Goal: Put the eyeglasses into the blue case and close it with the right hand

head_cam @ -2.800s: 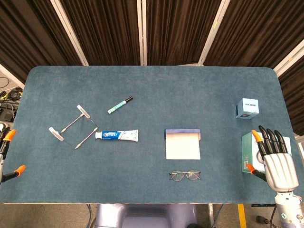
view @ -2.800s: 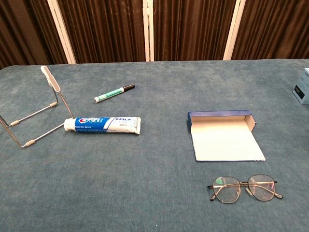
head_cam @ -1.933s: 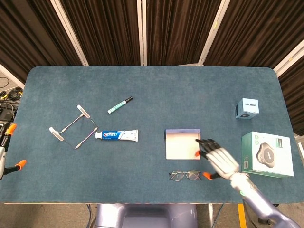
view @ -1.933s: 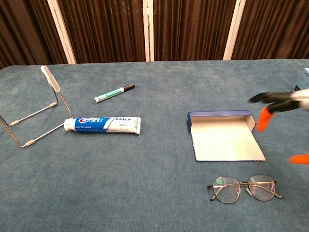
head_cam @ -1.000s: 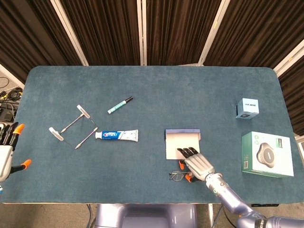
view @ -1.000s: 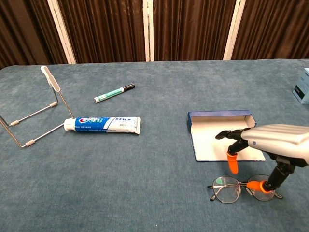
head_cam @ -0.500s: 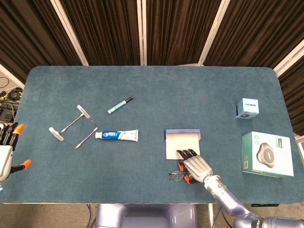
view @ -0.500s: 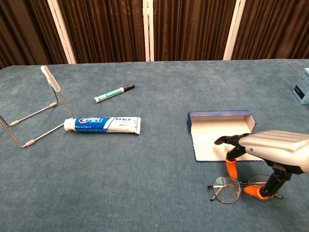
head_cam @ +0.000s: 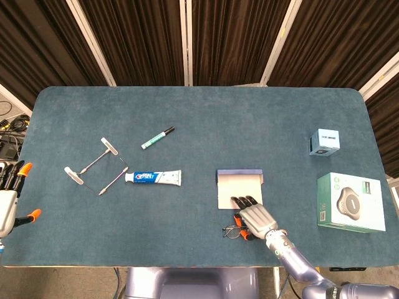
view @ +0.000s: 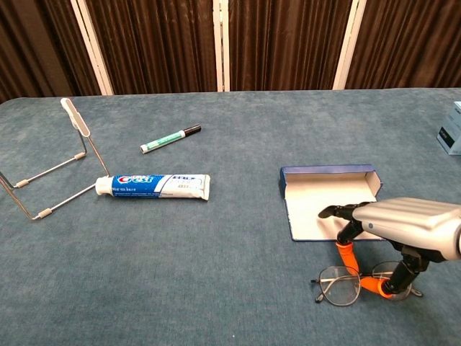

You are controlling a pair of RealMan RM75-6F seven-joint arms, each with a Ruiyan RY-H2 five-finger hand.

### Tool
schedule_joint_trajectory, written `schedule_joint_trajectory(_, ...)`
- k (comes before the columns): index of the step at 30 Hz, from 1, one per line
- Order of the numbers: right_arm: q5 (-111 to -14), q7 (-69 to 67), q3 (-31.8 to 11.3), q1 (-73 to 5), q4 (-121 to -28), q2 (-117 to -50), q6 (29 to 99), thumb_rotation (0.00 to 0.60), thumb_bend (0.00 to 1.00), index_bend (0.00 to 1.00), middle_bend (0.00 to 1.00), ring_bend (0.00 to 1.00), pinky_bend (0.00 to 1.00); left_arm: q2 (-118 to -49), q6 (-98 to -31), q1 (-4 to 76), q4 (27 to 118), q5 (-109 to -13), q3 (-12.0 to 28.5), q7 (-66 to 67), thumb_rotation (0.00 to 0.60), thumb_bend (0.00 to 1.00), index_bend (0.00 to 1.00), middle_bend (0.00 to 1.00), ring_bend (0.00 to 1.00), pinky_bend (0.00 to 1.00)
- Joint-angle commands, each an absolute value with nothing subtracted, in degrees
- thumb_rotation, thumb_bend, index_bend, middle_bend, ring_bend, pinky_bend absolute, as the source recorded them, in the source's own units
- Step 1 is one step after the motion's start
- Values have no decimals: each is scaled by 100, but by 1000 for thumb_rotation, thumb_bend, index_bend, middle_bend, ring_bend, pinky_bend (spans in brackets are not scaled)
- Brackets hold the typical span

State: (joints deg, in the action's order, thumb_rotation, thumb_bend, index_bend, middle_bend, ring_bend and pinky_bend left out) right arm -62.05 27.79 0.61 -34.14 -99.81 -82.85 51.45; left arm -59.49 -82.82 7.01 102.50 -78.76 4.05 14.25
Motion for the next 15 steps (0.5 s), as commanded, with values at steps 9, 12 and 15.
schedule_joint_trajectory(9, -6317, 2647, 71, -3421, -10000, -8247, 5223, 600, 369, 608, 0, 0, 0, -5946, -8273, 705, 10246, -7873, 403, 1417, 600, 0, 0, 0, 0, 0)
schedule_joint_trajectory(12, -6358, 2588, 34, -3428, -10016, -8212, 5256, 600, 372, 610, 0, 0, 0, -5942, -8265, 709, 10246, -7871, 404, 1407, 600, 0, 0, 0, 0, 0)
schedule_joint_trajectory(15, -6360, 2555, -8, -3445, -10029, -8179, 5272, 600, 372, 611, 0, 0, 0, -5937, -8258, 711, 10244, -7873, 402, 1393, 600, 0, 0, 0, 0, 0)
